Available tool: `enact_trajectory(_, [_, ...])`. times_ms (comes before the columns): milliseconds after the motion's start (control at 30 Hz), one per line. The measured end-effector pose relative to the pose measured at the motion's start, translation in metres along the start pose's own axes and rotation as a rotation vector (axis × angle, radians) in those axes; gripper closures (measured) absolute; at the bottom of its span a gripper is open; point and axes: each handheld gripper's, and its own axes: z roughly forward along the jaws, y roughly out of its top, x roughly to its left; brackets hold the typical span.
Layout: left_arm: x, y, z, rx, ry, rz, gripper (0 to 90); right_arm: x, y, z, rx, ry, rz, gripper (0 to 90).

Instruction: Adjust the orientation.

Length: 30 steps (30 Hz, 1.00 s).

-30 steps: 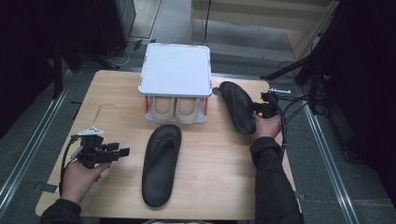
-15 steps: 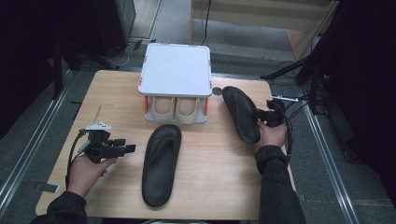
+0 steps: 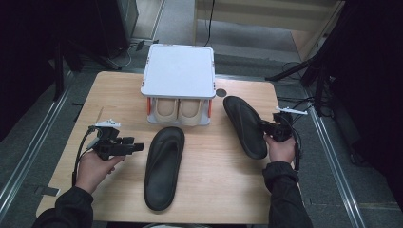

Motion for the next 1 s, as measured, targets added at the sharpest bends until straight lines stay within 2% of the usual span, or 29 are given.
enact_trajectory(67, [-0.001,0.003,0.001,0.014,0.002,0.006,39.9,0.002,-0.003,-0.004,-0.002,0.006,0.006,79.8])
enact_trajectory(400, [0.000,0.009,0.003,0.007,-0.011,0.006,40.5,0.022,-0.021,-0.022,-0.010,0.035,-0.055,79.8])
enact_trajectory(733, [-0.001,0.011,0.004,0.008,-0.016,0.013,43.1,0.042,-0.042,-0.039,-0.011,0.069,-0.076,79.8])
enact_trajectory(1000, [-0.003,0.011,0.004,0.008,-0.010,0.031,44.0,0.058,-0.062,-0.042,0.022,0.102,-0.103,79.7])
